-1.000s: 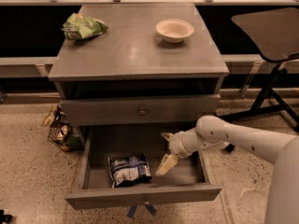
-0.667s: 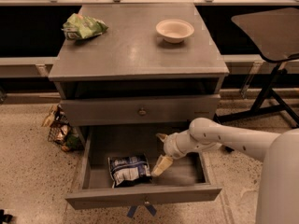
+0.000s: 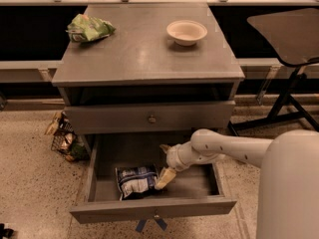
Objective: Pick blue chip bag from middle drawer and place on counter
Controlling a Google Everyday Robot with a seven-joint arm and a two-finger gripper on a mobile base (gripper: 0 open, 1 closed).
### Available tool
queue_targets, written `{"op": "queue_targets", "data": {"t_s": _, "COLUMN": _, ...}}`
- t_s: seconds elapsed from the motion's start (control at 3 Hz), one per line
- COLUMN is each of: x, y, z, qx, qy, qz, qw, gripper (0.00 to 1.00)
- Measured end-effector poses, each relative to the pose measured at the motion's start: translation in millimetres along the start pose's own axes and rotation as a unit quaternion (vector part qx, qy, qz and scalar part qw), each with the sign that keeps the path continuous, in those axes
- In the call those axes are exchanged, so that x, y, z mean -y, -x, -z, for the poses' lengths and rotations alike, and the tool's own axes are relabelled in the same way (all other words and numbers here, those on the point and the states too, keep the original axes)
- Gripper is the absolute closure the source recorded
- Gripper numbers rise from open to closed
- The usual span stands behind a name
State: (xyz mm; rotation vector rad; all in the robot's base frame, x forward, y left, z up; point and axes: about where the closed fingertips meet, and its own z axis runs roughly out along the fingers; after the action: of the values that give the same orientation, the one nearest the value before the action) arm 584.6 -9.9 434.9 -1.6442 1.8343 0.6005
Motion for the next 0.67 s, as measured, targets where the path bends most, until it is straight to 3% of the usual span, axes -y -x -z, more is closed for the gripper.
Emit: {"op": "queue_targets", "data": {"t_s": 0.67, "x": -9, "y": -1, "z": -35, "qx": -0.008, "qy": 0.013, "qz": 0.003, "qw": 0.9999, "gripper": 0.00}}
